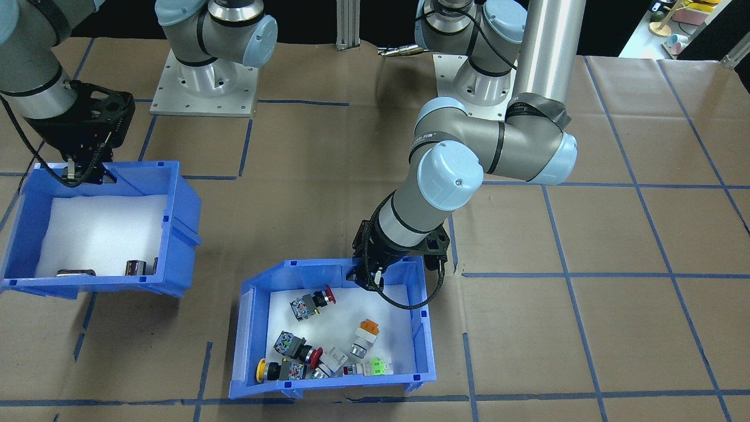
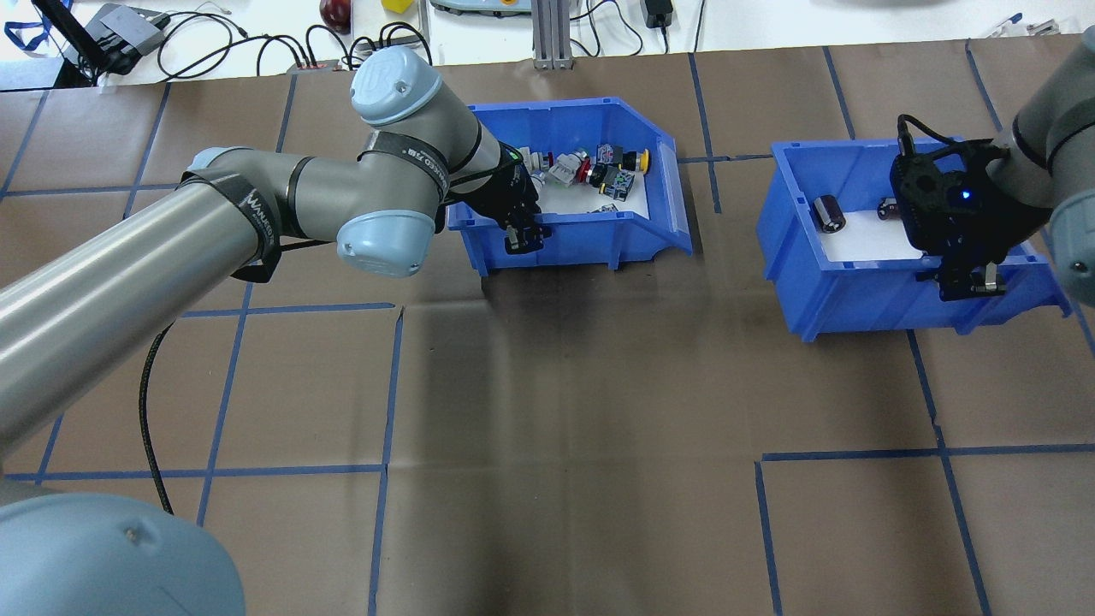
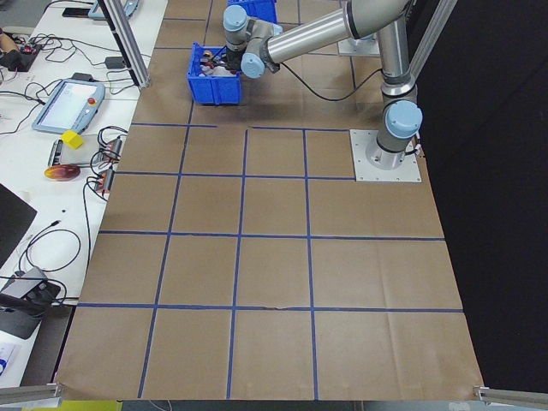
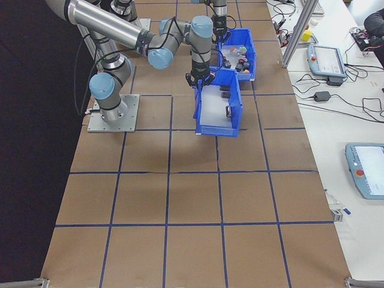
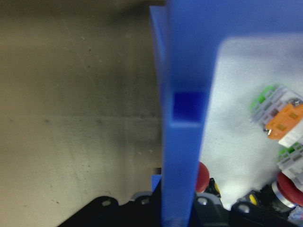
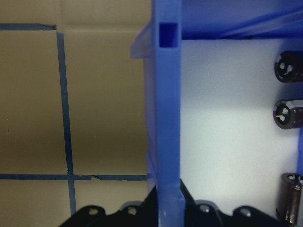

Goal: Place button box in front

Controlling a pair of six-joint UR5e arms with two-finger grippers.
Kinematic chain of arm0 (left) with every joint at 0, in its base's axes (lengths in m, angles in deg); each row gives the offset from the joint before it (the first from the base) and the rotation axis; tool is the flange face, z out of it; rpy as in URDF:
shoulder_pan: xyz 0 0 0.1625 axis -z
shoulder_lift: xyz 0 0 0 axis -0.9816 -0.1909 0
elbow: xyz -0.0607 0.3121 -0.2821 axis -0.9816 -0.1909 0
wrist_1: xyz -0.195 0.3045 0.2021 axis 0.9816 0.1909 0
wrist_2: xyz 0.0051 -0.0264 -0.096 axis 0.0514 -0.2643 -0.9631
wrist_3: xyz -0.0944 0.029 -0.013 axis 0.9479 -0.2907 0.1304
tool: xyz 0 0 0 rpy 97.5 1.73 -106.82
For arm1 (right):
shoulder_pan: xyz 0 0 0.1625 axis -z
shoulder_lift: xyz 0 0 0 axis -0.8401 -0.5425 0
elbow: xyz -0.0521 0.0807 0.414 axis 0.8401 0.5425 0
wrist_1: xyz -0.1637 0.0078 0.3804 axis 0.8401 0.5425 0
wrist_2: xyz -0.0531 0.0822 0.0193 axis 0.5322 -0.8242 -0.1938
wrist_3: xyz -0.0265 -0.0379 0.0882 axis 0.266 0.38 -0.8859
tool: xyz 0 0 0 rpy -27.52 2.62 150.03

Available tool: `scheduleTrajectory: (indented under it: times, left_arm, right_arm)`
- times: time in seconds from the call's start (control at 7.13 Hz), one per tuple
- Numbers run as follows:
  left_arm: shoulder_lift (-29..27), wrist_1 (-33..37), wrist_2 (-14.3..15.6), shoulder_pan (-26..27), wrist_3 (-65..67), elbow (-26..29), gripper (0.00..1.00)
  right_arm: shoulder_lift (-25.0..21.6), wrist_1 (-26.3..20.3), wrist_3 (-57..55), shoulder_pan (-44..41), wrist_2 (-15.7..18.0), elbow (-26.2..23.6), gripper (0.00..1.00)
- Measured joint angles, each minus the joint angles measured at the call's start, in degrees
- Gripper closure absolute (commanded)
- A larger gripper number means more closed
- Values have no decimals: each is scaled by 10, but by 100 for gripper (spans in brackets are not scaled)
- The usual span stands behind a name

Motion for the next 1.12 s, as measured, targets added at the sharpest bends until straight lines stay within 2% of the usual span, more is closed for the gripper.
scheduleTrajectory:
  times: [0.14,0.28,0.84,0.98,1.12]
  left_arm:
    - [-6,-14,-4,2,0,0,88]
    - [-11,-28,-7,4,1,1,3]
    - [-2,-18,-8,6,2,1,1]
    - [19,14,-7,6,-2,0,1]
    - [62,88,-5,4,-30,-1,1]
  right_arm:
    - [-14,13,-9,-2,0,-22,94]
    - [-28,20,-21,-5,-2,-41,94]
    - [-66,25,-36,-10,-7,-92,94]
    - [-80,25,-45,-16,-7,-107,94]
    - [-92,25,-57,-26,-7,-119,94]
